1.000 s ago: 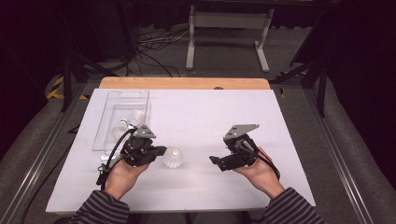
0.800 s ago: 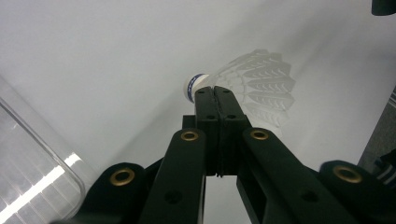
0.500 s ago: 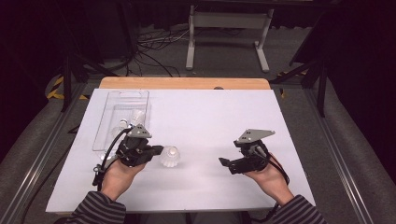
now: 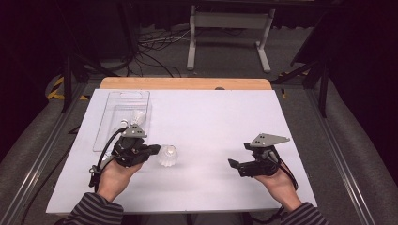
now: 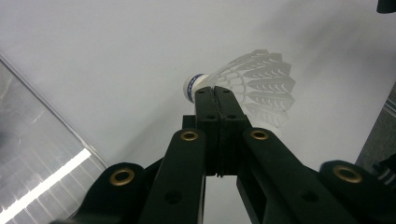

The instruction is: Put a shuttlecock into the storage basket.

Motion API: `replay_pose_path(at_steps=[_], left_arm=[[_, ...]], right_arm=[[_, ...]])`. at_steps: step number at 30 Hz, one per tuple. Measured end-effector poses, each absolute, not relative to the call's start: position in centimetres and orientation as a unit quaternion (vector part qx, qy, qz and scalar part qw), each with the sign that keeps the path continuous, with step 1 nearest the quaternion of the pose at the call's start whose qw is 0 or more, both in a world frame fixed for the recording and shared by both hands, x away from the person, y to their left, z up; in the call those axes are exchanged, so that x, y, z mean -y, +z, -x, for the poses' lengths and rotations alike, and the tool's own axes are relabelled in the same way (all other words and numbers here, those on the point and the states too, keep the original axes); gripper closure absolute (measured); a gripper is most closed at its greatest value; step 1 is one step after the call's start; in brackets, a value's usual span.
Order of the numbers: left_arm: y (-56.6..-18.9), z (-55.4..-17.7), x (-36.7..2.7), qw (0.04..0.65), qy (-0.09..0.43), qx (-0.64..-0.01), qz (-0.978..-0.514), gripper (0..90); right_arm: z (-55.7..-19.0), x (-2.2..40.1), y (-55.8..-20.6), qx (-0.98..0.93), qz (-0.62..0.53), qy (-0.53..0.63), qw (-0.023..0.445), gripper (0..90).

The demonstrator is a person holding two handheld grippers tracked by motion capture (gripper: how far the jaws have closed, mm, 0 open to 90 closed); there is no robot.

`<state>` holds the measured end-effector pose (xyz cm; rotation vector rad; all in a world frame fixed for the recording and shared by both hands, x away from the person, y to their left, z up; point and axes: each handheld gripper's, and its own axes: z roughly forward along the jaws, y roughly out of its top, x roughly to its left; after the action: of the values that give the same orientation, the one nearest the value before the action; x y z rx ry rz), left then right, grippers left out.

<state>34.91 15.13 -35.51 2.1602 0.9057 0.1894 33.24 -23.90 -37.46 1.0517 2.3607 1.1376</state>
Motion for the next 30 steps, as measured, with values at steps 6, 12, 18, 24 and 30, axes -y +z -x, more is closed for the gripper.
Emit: replay_pose_path(at_steps=[6, 12, 18, 24, 30], left_arm=[[-35.2, -34.9, -15.5, 0.387, 0.08, -0.355, -0.847, 90.0], [-35.2, -34.9, -16.0, 0.391, 0.085, -0.359, -0.843, 90.0], [-35.1, -34.7, -16.5, 0.395, 0.082, -0.367, -0.838, 90.0], [-35.0, -34.7, -16.8, 0.397, 0.083, -0.37, -0.836, 90.0], [-34.8, -34.7, -17.1, 0.398, 0.085, -0.371, -0.835, 90.0]], right_arm=[[-32.8, 24.7, -38.1, -0.816, -0.375, 0.407, 0.165, 14.9], [-32.7, 25.4, -38.8, -0.812, -0.383, 0.408, 0.166, 14.5], [-32.5, 26.0, -39.4, -0.806, -0.39, 0.412, 0.167, 14.0], [-32.2, 26.6, -39.8, -0.801, -0.394, 0.418, 0.169, 13.8], [-31.9, 27.0, -40.2, -0.795, -0.398, 0.425, 0.168, 13.6]])
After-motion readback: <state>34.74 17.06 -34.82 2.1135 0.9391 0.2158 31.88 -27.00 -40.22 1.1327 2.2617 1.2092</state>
